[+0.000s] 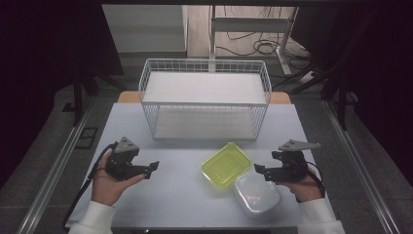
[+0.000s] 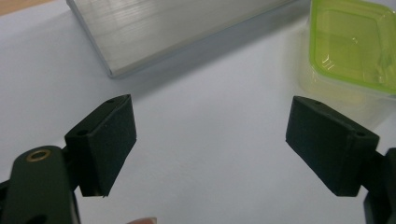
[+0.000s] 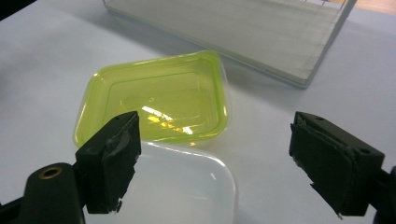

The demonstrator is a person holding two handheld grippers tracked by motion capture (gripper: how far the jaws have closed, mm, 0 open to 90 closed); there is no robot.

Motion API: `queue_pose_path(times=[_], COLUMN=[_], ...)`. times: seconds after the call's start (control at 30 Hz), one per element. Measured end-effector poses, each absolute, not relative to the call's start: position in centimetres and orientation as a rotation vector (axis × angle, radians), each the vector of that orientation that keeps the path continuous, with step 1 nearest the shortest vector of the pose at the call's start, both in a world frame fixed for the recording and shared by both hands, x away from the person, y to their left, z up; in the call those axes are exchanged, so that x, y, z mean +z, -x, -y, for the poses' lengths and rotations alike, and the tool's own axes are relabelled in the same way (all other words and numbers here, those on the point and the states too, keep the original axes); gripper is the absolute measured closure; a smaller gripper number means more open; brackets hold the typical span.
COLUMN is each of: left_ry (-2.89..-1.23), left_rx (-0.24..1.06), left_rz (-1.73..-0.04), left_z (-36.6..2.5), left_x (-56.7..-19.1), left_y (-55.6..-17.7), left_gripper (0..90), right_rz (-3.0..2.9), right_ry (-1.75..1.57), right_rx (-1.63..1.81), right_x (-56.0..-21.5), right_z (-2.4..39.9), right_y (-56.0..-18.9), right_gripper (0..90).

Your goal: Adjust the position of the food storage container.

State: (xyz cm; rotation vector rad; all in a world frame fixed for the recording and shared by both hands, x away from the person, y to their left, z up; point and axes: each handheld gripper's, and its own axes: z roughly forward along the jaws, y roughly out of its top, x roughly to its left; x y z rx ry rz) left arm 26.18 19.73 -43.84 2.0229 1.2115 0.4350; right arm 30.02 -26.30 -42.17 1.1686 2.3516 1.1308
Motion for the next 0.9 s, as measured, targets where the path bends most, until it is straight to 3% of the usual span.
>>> queue_pose_path(times=[0.4,0.9], left_ry=[-2.07,-2.01], left_rx=[0.443,0.407], left_rz=[-1.192,-1.222], left_z=[-19.2,-19.5], left_x=[-44.3,-43.8], left_y=[-25.8,-25.3], left_gripper=[15.3,15.1], right_rz=[-2.335,-2.421], right_ry=[-1.175,-1.137], right_rx=[1.109,1.105], right_x=[-41.6,-41.3], right_z=[26.6,25.0], right_y=[-30.5,-30.1], right_gripper=[20.0,27.3])
